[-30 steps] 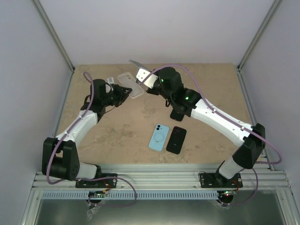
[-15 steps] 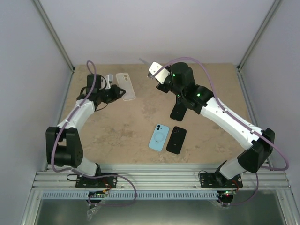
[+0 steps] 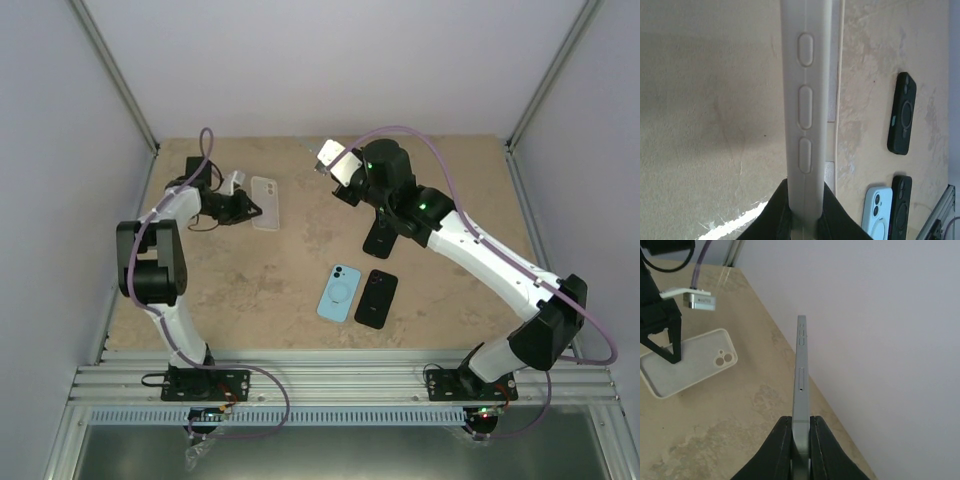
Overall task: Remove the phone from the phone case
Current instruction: Place the phone case at the center of the board.
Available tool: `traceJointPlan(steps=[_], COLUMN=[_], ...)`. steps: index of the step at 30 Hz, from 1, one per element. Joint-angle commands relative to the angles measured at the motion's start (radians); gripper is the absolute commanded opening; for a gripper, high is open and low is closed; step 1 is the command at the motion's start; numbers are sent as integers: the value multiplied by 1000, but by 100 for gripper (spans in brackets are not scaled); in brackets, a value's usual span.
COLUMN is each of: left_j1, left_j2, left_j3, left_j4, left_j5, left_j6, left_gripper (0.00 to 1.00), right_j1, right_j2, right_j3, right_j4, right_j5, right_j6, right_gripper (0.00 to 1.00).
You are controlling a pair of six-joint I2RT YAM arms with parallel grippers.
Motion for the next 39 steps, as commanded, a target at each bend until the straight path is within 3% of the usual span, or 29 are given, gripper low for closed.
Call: traceJointPlan(steps=[1, 22, 39], left_j1=[3, 34, 151], left_j2=[56, 340, 363], left_j3=[88, 408, 410], left_j4=[-81, -182, -269], left_j5=[16, -44, -185], left_j6=[92, 207, 299], left_gripper=[0, 0, 0], right_j1=[-4, -4, -3], right_j2=[-26, -20, -6], right_j3=[-1, -17, -13], right_j4=[52, 53, 46], right_j5=[-14, -14, -20], right_j6=[20, 15, 21], right_gripper=[1, 1, 0])
